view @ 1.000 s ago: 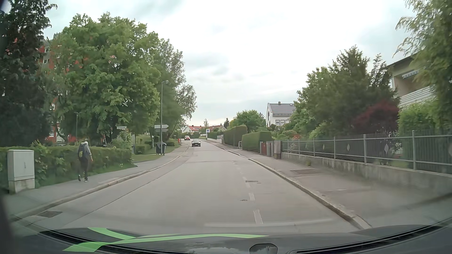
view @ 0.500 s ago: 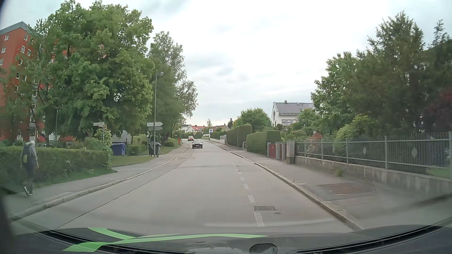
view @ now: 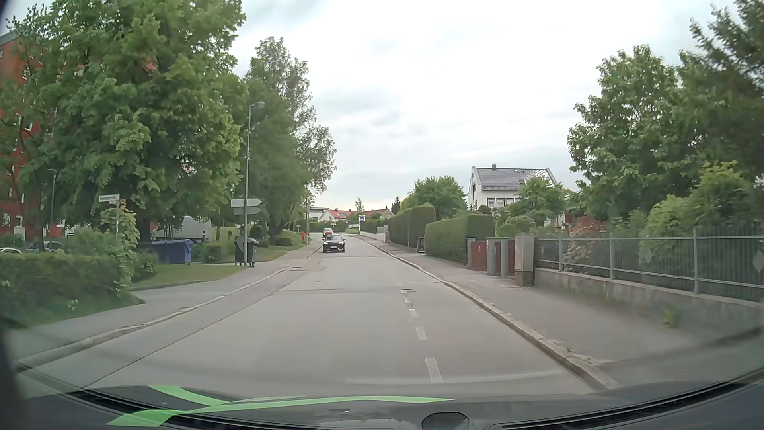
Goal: Follow the waypoints while adhering to traffic rules and regulations
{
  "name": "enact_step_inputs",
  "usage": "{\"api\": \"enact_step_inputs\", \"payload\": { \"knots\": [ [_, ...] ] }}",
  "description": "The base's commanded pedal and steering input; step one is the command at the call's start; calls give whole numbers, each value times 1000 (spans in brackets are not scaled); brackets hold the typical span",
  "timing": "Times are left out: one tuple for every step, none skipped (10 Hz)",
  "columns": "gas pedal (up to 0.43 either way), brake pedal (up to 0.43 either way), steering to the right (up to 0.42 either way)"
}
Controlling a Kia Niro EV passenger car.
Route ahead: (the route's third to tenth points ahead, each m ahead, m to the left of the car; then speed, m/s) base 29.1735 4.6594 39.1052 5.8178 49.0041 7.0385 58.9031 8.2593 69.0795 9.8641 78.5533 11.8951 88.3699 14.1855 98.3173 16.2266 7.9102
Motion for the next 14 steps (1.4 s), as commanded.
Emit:
{"api": "enact_step_inputs", "payload": {
  "knots": [
    [79,0,-19],
    [79,0,-19],
    [79,0,-19],
    [79,0,-19],
    [79,0,-19],
    [79,0,-19],
    [79,0,-19],
    [79,0,-19],
    [79,0,-19],
    [79,0,-19],
    [79,0,-19],
    [79,0,-19],
    [79,0,-19],
    [79,0,-19]
  ]
}}
